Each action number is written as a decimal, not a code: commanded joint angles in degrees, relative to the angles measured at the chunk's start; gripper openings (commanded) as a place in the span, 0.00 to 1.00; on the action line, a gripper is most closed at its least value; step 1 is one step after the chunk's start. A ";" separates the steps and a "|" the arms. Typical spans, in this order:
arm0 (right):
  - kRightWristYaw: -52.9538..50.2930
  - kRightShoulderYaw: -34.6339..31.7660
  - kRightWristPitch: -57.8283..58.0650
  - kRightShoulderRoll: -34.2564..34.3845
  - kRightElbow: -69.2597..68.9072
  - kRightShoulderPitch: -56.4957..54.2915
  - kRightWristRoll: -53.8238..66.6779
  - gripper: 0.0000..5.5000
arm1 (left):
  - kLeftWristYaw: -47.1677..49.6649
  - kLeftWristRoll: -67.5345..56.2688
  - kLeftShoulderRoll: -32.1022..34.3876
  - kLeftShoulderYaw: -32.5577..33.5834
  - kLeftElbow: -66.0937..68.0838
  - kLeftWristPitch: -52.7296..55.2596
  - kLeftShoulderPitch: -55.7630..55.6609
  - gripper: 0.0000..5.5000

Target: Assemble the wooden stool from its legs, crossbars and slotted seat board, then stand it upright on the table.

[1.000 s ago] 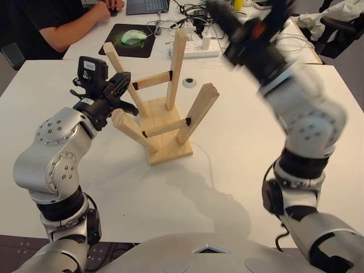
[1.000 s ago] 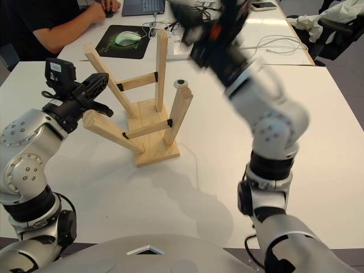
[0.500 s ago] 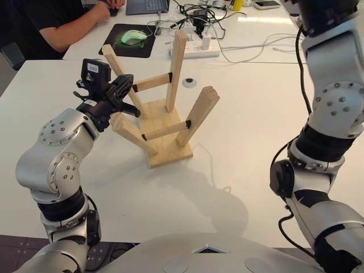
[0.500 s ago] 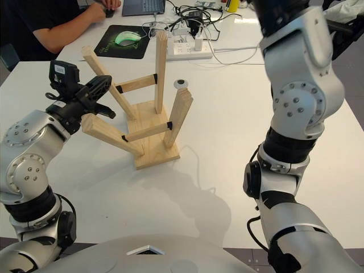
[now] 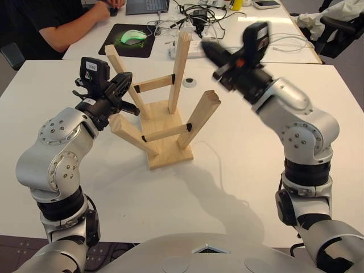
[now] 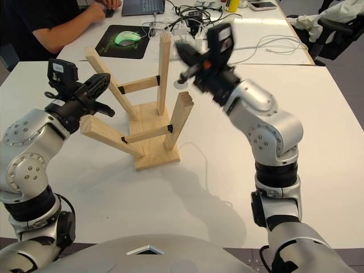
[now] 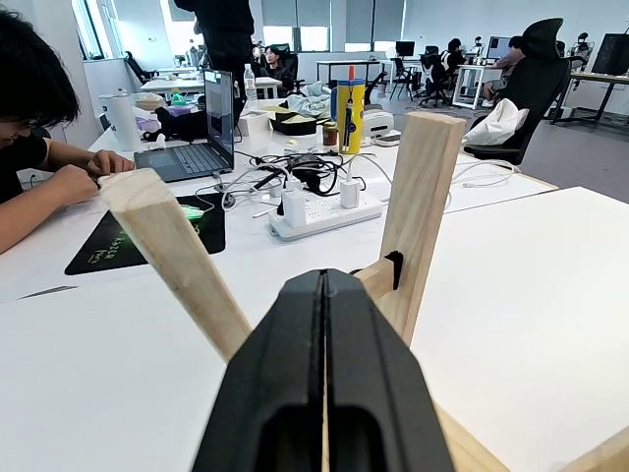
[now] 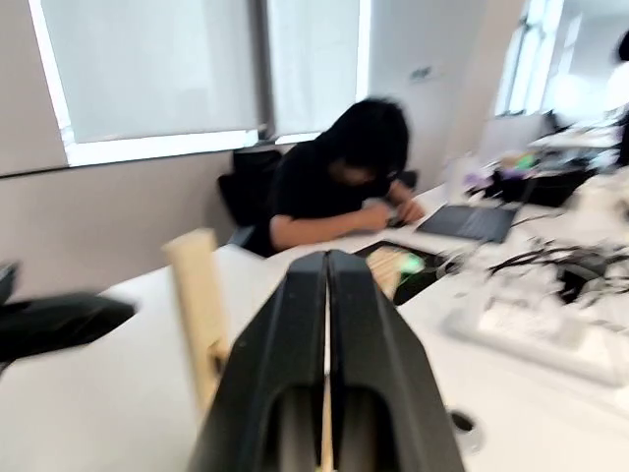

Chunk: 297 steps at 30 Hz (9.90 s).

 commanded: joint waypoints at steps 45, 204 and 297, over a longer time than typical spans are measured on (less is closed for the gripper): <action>7.07 14.97 3.13 0.87 -2.37 31.11 -21.03 0.70 | -6.95 5.44 9.05 -2.29 8.77 -11.79 11.46 0.26; 52.66 6.44 37.63 -10.94 35.40 -3.92 -0.94 0.40 | -39.65 -29.42 16.02 1.11 50.10 23.54 -10.07 0.43; 64.61 12.45 -31.38 -14.69 38.33 21.18 -24.01 0.26 | -57.99 9.08 31.73 -6.92 43.71 -45.11 27.60 0.36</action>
